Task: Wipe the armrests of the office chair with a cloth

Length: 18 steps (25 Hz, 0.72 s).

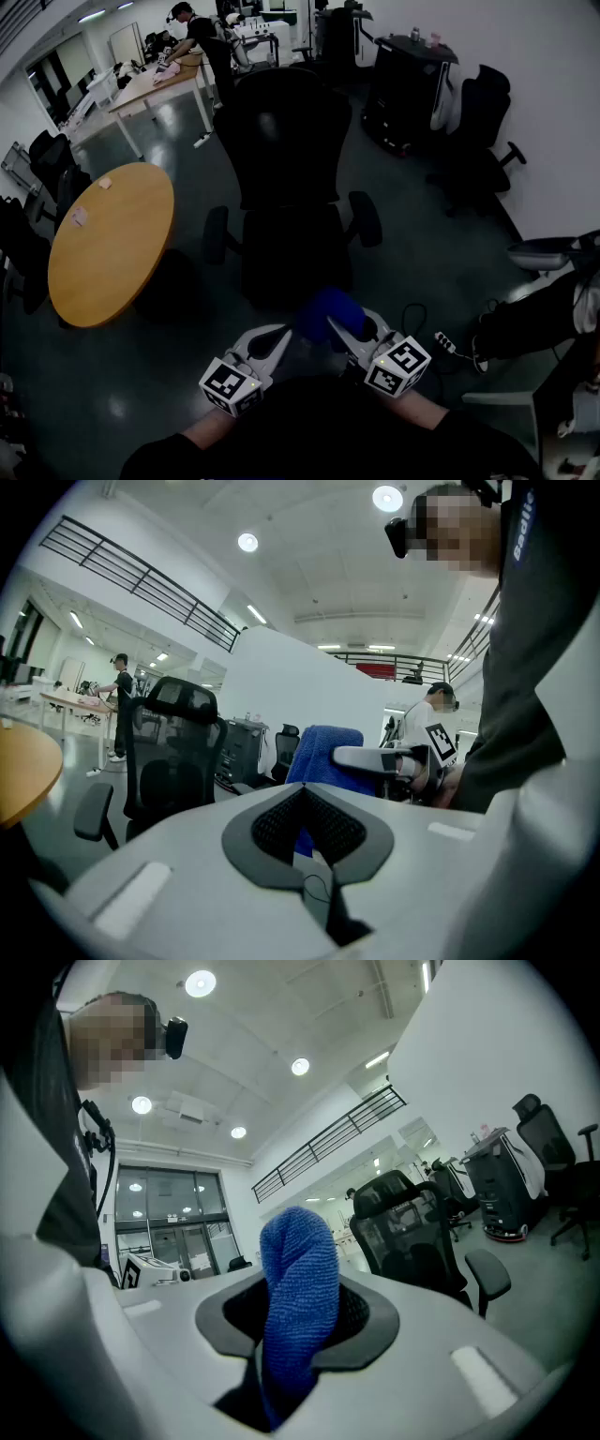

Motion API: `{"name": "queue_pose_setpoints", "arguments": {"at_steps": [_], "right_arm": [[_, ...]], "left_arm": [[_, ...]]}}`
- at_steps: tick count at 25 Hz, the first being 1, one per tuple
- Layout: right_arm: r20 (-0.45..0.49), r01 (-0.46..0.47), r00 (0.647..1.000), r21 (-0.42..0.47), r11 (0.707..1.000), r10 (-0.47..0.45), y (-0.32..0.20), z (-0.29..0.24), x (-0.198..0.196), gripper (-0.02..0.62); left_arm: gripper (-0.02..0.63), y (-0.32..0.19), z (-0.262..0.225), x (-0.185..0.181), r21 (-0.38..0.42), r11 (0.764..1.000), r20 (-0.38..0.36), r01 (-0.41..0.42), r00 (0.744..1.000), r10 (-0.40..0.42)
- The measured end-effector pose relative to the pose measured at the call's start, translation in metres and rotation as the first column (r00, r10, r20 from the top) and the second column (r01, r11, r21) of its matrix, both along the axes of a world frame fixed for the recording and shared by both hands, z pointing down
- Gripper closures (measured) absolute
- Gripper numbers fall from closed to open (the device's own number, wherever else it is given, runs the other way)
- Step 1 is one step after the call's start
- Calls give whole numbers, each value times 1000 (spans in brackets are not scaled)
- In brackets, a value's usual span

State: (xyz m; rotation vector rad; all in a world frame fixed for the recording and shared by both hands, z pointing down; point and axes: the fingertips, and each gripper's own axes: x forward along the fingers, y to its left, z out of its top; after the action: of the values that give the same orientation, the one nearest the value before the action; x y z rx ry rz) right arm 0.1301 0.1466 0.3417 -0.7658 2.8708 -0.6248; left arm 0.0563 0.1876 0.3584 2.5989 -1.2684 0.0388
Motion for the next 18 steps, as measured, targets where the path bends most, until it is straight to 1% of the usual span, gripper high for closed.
{"name": "queue_pose_setpoints", "arguments": {"at_steps": [9, 15, 18], "right_arm": [[11, 3, 1000, -7, 1000, -3, -9, 5, 11, 477], [68, 11, 998, -11, 1000, -10, -17, -1, 23, 477], [84, 5, 996, -9, 1000, -4, -24, -3, 33, 477]], "left_arm": [[589, -9, 3, 13, -11, 1000, 14, -1, 1000, 1], [589, -18, 6, 23, -17, 1000, 23, -6, 1000, 7], [589, -25, 5, 34, -35, 999, 26, -18, 999, 19]]}}
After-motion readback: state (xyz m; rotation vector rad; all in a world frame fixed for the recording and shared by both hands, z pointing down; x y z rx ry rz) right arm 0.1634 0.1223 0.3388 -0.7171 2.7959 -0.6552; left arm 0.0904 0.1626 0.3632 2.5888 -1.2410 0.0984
